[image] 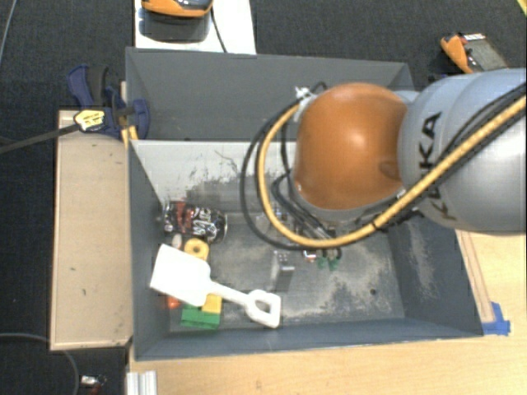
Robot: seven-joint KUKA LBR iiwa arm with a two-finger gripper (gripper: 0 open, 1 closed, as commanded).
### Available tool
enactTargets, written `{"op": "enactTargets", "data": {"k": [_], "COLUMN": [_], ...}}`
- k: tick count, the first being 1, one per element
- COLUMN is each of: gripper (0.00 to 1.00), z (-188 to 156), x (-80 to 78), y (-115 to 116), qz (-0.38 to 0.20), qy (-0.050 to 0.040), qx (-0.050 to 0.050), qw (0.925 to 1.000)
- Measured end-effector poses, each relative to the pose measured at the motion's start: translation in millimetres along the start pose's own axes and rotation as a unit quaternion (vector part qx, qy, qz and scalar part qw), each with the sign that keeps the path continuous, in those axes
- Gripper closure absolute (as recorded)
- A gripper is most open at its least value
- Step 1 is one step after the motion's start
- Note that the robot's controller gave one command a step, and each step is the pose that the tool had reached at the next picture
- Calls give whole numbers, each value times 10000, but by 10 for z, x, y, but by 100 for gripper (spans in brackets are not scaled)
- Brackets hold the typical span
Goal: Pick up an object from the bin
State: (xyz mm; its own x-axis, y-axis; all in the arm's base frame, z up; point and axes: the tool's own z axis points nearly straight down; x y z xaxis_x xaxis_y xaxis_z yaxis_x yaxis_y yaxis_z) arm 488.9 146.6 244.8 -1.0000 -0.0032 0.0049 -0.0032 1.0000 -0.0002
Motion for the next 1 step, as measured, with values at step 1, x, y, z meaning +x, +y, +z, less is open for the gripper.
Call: {"op": "enactTargets", "data": {"k": [1], "gripper": [0], "z": [-34], "x": [-17], "y": [-9], "qz": [33], "qy": [-37], "qx": [-6], "qw": [10000]}}
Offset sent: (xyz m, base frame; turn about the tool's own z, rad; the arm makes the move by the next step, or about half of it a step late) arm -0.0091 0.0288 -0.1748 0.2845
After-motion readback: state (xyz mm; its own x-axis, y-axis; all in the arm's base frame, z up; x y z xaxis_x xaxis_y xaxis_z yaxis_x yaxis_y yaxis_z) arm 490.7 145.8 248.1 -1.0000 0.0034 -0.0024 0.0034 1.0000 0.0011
